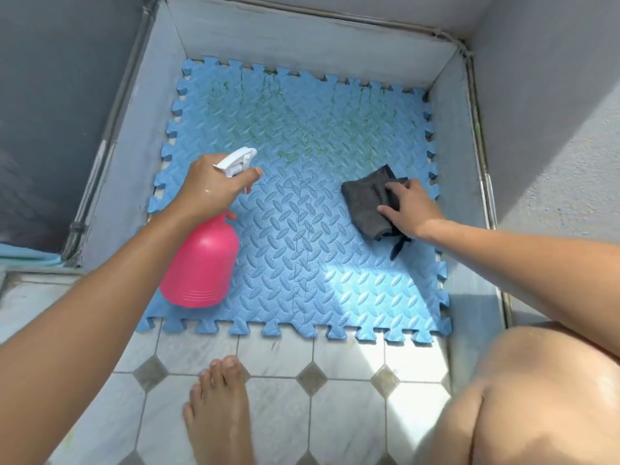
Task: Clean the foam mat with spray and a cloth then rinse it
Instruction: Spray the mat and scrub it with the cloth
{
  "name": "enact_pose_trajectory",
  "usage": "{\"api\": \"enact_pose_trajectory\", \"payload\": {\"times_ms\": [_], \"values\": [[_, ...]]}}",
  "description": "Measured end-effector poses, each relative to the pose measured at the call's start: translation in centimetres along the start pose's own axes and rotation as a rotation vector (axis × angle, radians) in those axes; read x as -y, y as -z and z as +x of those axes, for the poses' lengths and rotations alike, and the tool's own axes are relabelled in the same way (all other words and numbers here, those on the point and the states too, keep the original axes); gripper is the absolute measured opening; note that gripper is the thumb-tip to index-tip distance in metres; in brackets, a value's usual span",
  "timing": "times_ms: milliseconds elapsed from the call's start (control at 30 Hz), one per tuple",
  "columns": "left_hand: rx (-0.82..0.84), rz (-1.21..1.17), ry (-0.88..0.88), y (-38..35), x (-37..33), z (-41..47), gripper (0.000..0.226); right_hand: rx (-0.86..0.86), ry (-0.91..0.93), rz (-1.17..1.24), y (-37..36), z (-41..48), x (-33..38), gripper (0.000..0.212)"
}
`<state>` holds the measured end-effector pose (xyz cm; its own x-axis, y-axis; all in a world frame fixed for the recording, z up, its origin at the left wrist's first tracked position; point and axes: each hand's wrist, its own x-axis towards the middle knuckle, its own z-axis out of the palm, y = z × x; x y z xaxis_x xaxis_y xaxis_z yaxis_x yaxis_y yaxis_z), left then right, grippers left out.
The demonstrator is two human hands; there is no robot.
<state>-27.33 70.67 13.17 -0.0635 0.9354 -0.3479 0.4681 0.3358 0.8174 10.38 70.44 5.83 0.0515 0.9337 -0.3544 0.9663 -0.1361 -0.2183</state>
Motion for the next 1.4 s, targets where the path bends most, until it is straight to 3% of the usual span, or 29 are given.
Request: {"api": "enact_pose_trajectory", "payload": {"times_ms": [67,167,300,367,433,533,700,833,933,1067,1233,1400], "values": [[0.019,0.026,0.001,-0.3,-0.2,-0.2,0.056,-0.021,0.077,0.032,-0.8,-0.5,2.0,0.048],[0.033,0.044,0.001,-0.5,-0.6,-0.2,0.054,0.008,0.388,0.021,-2.4,-3.2,6.8,0.044],[0.002,0.020,0.019,-0.5,-0.6,-0.2,0.040,0.107,0.912,-0.162,-5.7,-8.4,12.4,0.073],[-0.011,0.010,0.020,-0.5,-0.5,-0.2,0.040,0.082,1.120,-0.296,-7.5,-10.3,14.1,0.064],[-0.022,0.017,0.008,-0.4,-0.3,-0.1,0.043,0.067,1.158,-0.278,-8.4,-10.2,14.6,0.047],[-0.044,0.020,0.000,-0.2,-0.1,0.0,0.040,0.061,1.023,-0.212,-6.8,-7.3,13.7,0.033],[-0.070,0.069,-0.028,-0.2,0.0,0.2,0.030,-0.012,0.346,-0.108,-0.8,-0.5,8.2,0.034],[-0.153,0.191,-0.039,-0.6,0.5,-0.1,0.054,-0.088,-0.044,-0.054,1.6,1.7,0.7,0.035],[-0.126,0.220,-0.099,-0.5,0.7,-0.7,0.065,-0.060,-0.129,-0.075,2.0,1.7,-1.8,0.040],[-0.089,0.229,-0.154,-1.3,0.0,-1.2,0.052,-0.069,-0.151,-0.069,1.7,2.0,-0.8,0.043],[-0.098,0.207,-0.190,-2.0,-0.9,-0.4,0.060,-0.100,-0.178,-0.076,1.0,2.1,1.2,0.039],[0.078,0.266,-0.312,-2.1,-3.0,1.8,0.057,-0.102,-0.169,-0.086,1.0,2.1,1.2,0.037]]}}
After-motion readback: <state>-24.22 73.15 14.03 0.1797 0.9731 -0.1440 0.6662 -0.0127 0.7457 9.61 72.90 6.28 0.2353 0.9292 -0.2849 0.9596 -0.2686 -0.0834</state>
